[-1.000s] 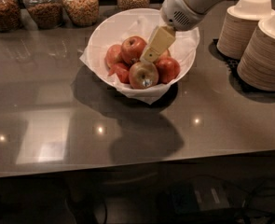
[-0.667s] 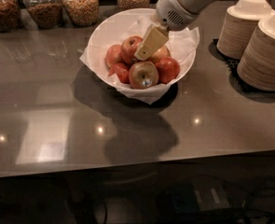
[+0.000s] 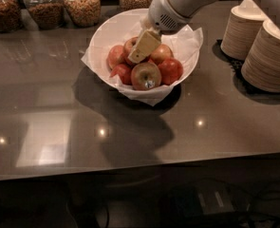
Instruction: Pick apple from white bowl
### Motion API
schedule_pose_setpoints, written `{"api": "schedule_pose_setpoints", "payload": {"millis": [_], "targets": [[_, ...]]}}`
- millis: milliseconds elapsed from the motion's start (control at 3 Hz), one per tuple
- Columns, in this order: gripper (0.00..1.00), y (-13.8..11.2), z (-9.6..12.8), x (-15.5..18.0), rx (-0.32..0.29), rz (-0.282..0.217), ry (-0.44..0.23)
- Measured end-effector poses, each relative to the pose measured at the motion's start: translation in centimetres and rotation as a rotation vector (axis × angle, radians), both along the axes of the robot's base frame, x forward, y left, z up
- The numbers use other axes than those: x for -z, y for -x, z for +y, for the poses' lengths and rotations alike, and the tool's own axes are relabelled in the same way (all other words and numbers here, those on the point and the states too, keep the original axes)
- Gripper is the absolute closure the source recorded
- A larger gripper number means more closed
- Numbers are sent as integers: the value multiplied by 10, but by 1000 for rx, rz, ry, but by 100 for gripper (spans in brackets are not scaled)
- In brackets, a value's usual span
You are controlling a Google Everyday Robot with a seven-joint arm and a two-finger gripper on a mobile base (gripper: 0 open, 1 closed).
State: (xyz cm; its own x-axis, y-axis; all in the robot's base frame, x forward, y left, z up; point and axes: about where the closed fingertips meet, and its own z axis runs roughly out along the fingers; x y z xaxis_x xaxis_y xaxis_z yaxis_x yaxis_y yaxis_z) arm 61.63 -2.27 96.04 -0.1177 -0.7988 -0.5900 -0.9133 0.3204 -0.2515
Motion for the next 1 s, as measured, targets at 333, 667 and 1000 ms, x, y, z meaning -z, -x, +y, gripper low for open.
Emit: {"api": "schedule_pose_setpoints", "payload": {"millis": [333,667,1000], "targets": [[31,0,6,4,-12,14,-6],[31,0,10,7,-18,23,-10],[33,-2,12,12,-20,35,-12]]}}
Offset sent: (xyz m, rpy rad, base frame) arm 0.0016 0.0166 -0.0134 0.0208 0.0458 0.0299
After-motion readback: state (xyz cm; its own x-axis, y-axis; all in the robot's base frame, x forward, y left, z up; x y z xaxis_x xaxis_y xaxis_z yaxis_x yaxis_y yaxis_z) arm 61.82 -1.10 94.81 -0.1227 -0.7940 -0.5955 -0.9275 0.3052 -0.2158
